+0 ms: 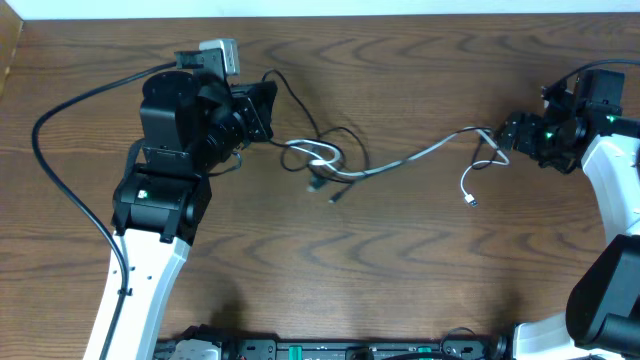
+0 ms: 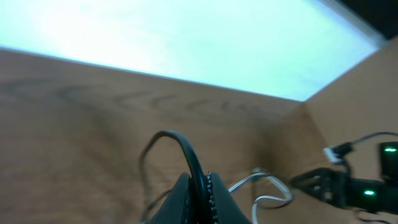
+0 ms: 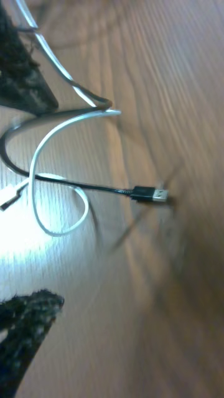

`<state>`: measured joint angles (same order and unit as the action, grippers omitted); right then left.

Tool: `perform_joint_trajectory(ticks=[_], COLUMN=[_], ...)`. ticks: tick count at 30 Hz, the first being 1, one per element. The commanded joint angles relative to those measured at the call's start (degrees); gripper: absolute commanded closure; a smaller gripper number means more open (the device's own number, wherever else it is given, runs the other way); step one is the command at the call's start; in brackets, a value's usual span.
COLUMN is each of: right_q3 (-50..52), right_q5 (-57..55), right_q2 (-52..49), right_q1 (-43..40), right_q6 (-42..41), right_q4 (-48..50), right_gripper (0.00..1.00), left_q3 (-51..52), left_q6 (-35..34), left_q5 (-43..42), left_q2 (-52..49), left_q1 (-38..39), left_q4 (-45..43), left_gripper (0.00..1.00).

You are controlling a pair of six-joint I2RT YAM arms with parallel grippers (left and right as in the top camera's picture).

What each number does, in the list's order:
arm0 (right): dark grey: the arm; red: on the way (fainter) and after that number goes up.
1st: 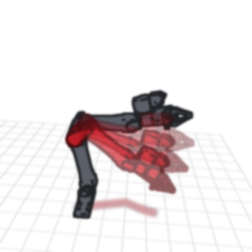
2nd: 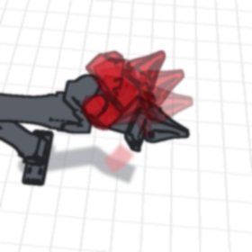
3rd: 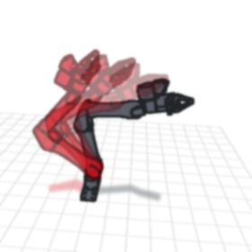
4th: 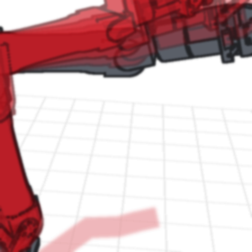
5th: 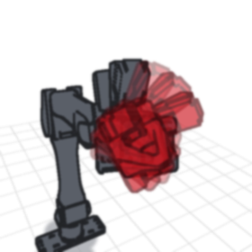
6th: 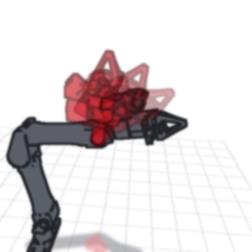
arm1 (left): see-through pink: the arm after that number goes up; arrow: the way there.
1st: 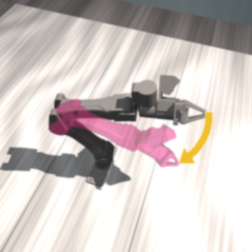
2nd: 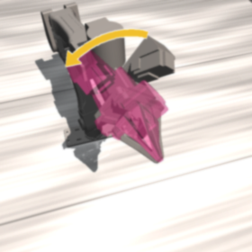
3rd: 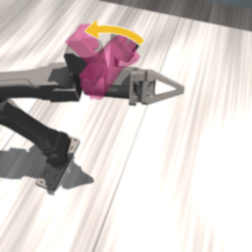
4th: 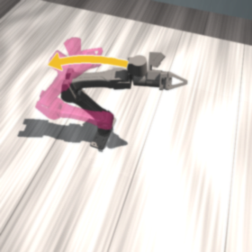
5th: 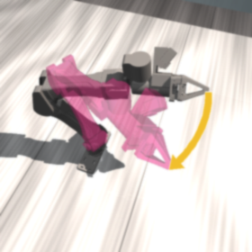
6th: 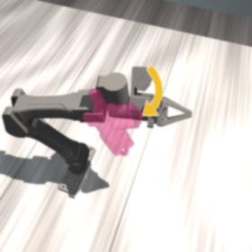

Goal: Untangle cables

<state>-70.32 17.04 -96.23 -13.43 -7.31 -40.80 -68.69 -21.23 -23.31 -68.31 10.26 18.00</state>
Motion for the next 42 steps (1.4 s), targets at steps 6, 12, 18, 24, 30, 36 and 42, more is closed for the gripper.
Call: perform_joint_trajectory(ticks=[6, 12, 18, 24, 30, 36, 42], right_q3=[-0.11, -0.11, -0.11, -0.11, -0.11, -0.11, -0.11], right_q5=[39.54, 46.16, 46.29, 42.84, 36.72, 26.38, 23.58], right_q2=[-0.44, -0.44, -0.44, -0.44, -0.46, -1.09, -5.33], right_q1=[3.93, 10.86, 19.04, 25.97, 31.85, 37.18, 38.88], right_q6=[14.1, 14.03, 15.43, 16.41, 18.14, 18.05, 14.58], right_q4=[8.55, 16.2, 22.1, 27.78, 29.77, 32.46, 37.51], right_gripper=[0.21, 0.19, 0.18, 0.18, 0.2, 0.33, 0.47], left_q3=[-1.36, -1.36, -1.36, -1.36, -1.36, -1.36, -1.36], left_q6=[-10.71, -16.41, -24.22, -30.29, -33.57, -36.09, -36.06], left_q5=[-8.92, -8.46, -7.32, -7.34, -7.41, -9.55, -12.2], left_q2=[0.22, -0.55, -1.75, -3.39, -3.61, -3.61, -3.61], left_q1=[-0.26, -0.26, -0.26, -0.26, -0.17, -0.15, -0.15], left_q4=[-12.52, -21.29, -25.92, -26.05, -26.97, -27.36, -27.32], left_gripper=[0.92, 0.92, 0.93, 0.93, 0.93, 0.93, 0.93])
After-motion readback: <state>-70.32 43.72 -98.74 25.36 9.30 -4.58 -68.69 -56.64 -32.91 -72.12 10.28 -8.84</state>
